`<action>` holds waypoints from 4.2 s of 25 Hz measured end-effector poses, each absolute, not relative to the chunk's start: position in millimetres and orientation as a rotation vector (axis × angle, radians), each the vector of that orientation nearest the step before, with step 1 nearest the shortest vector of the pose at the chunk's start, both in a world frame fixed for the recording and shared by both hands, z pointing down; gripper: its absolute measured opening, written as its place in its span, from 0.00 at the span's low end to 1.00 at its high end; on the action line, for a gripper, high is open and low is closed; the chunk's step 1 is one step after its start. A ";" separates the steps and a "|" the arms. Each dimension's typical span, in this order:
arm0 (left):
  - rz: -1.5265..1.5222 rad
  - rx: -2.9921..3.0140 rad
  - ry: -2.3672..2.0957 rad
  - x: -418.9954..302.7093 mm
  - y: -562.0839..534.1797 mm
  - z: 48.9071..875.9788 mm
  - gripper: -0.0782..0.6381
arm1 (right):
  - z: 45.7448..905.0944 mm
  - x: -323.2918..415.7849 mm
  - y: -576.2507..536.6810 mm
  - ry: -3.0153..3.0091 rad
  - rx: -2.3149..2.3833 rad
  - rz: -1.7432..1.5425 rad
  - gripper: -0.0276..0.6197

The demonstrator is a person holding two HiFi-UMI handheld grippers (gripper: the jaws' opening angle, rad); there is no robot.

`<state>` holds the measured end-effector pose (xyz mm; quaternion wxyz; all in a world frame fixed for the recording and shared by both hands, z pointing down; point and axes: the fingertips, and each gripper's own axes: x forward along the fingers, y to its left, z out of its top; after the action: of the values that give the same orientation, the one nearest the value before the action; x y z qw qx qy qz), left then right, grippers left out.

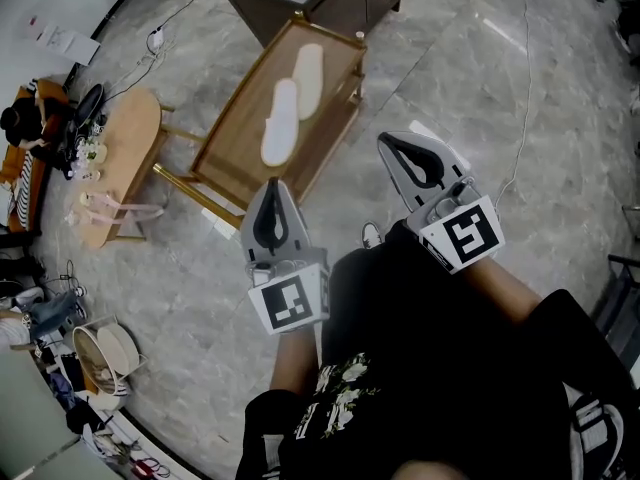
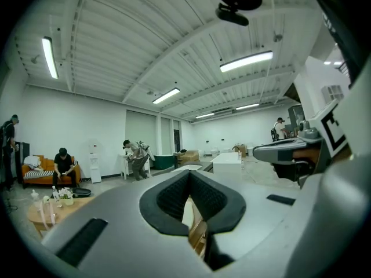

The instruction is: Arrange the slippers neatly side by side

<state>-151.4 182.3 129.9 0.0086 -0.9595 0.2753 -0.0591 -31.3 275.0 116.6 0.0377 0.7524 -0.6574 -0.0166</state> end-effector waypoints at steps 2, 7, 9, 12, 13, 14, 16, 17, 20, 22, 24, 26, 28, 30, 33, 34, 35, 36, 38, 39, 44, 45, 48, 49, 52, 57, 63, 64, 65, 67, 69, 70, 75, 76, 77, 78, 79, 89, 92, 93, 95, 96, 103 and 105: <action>-0.179 -3.004 0.862 -149.0 177.4 132.0 0.11 | 113.2 -28.6 271.3 -2.010 2.308 -0.059 0.04; -0.215 -3.024 0.844 -139.1 175.3 138.5 0.11 | 115.5 -20.3 274.5 -2.009 2.328 -0.014 0.04; -0.229 -3.021 0.830 -135.3 177.8 138.6 0.11 | 118.5 -13.7 275.6 -2.002 2.345 -0.003 0.04; -0.272 -3.004 0.835 -134.8 175.4 141.9 0.11 | 123.8 -7.4 269.6 -2.011 2.351 0.001 0.04; -0.281 -2.997 0.845 -136.3 172.9 142.6 0.11 | 126.5 -6.0 266.3 -2.018 2.350 0.007 0.04; -0.289 -2.989 0.856 -137.6 169.7 143.0 0.11 | 129.1 -4.5 262.6 -2.025 2.348 0.013 0.04; -0.300 -2.979 0.889 -138.6 162.0 143.0 0.11 | 130.5 -0.3 253.9 -2.039 2.338 0.020 0.04; -0.301 -2.977 0.907 -138.1 158.8 142.2 0.11 | 129.1 2.2 249.6 -2.048 2.328 0.017 0.04; -0.285 -2.957 0.911 -129.9 156.1 137.1 0.11 | 126.5 11.2 241.2 -2.066 2.293 -0.001 0.04; -0.274 -2.951 0.915 -123.2 153.7 136.3 0.11 | 130.7 16.9 235.4 -2.080 2.277 0.008 0.04; -0.285 -2.958 0.943 -120.0 151.1 139.7 0.11 | 136.6 19.9 229.2 -2.095 2.259 0.021 0.04; -0.308 -2.961 0.970 -117.5 148.8 146.4 0.11 | 142.2 22.5 223.7 -2.110 2.239 0.033 0.04; -0.326 -2.963 1.000 -113.4 144.4 151.7 0.11 | 145.9 26.8 217.0 -2.130 2.215 0.045 0.04; -0.325 -2.959 1.030 -107.3 138.1 153.0 0.11 | 146.5 32.5 208.1 -2.151 2.190 0.048 0.04; -0.327 -2.956 1.077 -97.8 130.7 155.9 0.11 | 148.5 40.9 194.8 -2.179 2.148 0.058 0.04; -0.335 -2.956 1.091 -95.1 128.0 157.9 0.11 | 150.1 42.9 189.8 -2.188 2.133 0.065 0.04; -0.342 -2.957 1.107 -92.8 124.7 160.0 0.11 | 151.9 44.4 183.9 -2.199 2.120 0.072 0.04; -0.345 -2.956 1.125 -90.6 120.9 161.6 0.11 | 153.1 45.1 177.3 -2.213 2.105 0.079 0.04; -0.346 -2.951 1.164 -86.7 113.0 163.4 0.11 | 152.9 43.9 164.3 -2.255 2.069 0.080 0.04; -0.347 -2.948 1.183 -84.4 108.9 164.0 0.11 | 152.0 43.0 158.1 -2.278 2.046 0.074 0.04; -0.324 -2.963 1.213 -57.1 92.6 163.8 0.11 | 153.6 56.0 136.0 -2.343 1.959 0.081 0.04; -0.319 -2.964 1.211 -49.7 91.6 164.5 0.11 | 154.9 61.9 134.1 -2.344 1.956 0.082 0.04; -0.317 -2.955 1.228 -33.3 88.7 167.7 0.11 | 157.5 80.1 130.6 -2.344 1.947 0.077 0.04; -0.318 -2.949 1.238 -28.8 86.5 167.6 0.11 | 157.0 86.1 128.4 -2.346 1.940 0.074 0.04; -0.322 -2.933 1.278 -18.7 78.4 164.3 0.11 | 152.2 102.5 118.3 -2.357 1.915 0.069 0.04; -0.325 -2.888 1.370 -9.1 68.9 162.1 0.11 | 147.9 117.2 105.4 -2.416 1.851 0.065 0.04; -0.314 -2.845 1.512 -1.8 58.0 169.2 0.11 | 153.6 129.4 88.0 -2.494 1.753 0.057 0.04; -0.312 -2.839 1.542 -2.5 57.7 170.2 0.11 | 153.9 131.4 86.6 -2.505 1.737 0.053 0.04; -0.314 -2.833 1.574 -3.6 58.0 171.2 0.11 | 154.3 132.9 85.3 -2.516 1.721 0.051 0.04; -0.331 -2.811 1.640 -8.1 60.1 174.9 0.11 | 157.4 133.5 83.2 -2.538 1.687 0.063 0.04; -0.352 -2.788 1.703 -13.3 61.6 178.8 0.11 | 162.0 131.1 80.7 -2.562 1.647 0.086 0.04; -0.360 -2.778 1.729 -16.0 60.9 180.3 0.11 | 164.5 128.8 77.9 -2.573 1.625 0.096 0.04; -0.396 -2.761 1.849 -40.5 52.5 202.1 0.11 | 177.4 103.7 58.9 -2.596 1.498 0.128 0.04; -0.410 -2.760 1.872 -44.0 50.4 209.0 0.11 | 180.9 100.7 55.8 -2.592 1.477 0.139 0.04; -0.424 -2.763 1.894 -45.9 48.8 215.8 0.11 | 182.8 99.1 52.4 -2.595 1.465 0.147 0.04; -0.435 -2.768 1.912 -46.2 48.3 222.2 0.11 | 184.0 99.2 49.8 -2.599 1.459 0.149 0.04; -0.442 -2.778 1.928 -45.4 47.9 227.8 0.11 | 185.8 100.6 48.0 -2.598 1.451 0.149 0.04; -0.527 -2.853 2.011 -55.0 34.0 273.8 0.11 | 221.4 74.3 21.3 -2.566 1.297 0.232 0.04; -0.553 -2.877 2.049 -58.3 28.4 287.0 0.11 | 229.8 67.3 11.6 -2.555 1.255 0.251 0.04; -0.560 -2.889 2.066 -60.0 26.3 292.3 0.11 | 232.5 64.6 8.0 -2.553 1.242 0.253 0.04; -0.563 -2.915 2.106 -64.1 22.5 302.1 0.11 | 238.3 58.0 1.6 -2.548 1.211 0.255 0.04; -0.564 -2.924 2.122 -66.3 20.7 306.1 0.11 | 240.9 54.1 -1.6 -2.546 1.195 0.255 0.04; -0.575 -2.960 2.237 -83.0 10.4 331.3 0.18 | 250.2 25.6 -23.4 -2.561 1.093 0.255 0.04; -0.581 -2.976 2.272 -89.6 10.1 339.9 0.19 | 254.9 17.2 -27.0 -2.557 1.069 0.262 0.04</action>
<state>-89.6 10.1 339.9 -0.3181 -0.7446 0.5686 -0.1454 17.2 -27.0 254.9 0.1778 0.3777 -0.9040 0.0927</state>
